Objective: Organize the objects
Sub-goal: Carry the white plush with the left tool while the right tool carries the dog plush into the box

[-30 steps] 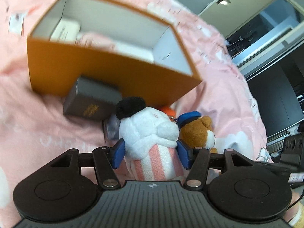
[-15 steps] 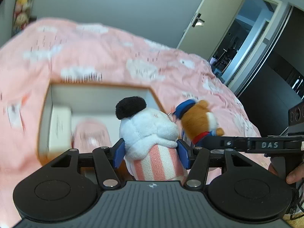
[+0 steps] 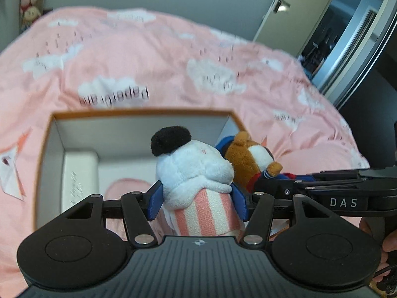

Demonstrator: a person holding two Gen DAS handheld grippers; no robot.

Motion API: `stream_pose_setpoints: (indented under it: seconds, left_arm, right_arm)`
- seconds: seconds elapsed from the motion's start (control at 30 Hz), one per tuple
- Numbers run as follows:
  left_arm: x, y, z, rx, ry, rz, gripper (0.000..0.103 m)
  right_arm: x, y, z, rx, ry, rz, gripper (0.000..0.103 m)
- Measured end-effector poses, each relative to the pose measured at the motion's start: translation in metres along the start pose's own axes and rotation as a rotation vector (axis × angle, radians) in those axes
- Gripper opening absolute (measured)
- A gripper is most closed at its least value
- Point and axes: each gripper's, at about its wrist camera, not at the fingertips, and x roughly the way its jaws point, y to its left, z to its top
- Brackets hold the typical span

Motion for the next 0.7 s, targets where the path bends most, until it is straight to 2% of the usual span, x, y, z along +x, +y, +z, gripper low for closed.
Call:
stream_pose_setpoints:
  seconds: [0.4, 0.7]
  left_arm:
    - [0.050, 0.008, -0.010, 0.030, 0.143, -0.010, 0.067]
    - [0.055, 0.013, -0.010, 0.058, 0.174, -0.032, 0.073]
  right_arm:
    - [0.048, -0.014, 0.004, 0.006, 0.186, -0.016, 0.037]
    - [0.058, -0.012, 0.011, -0.016, 0.267, -0.035, 0.040]
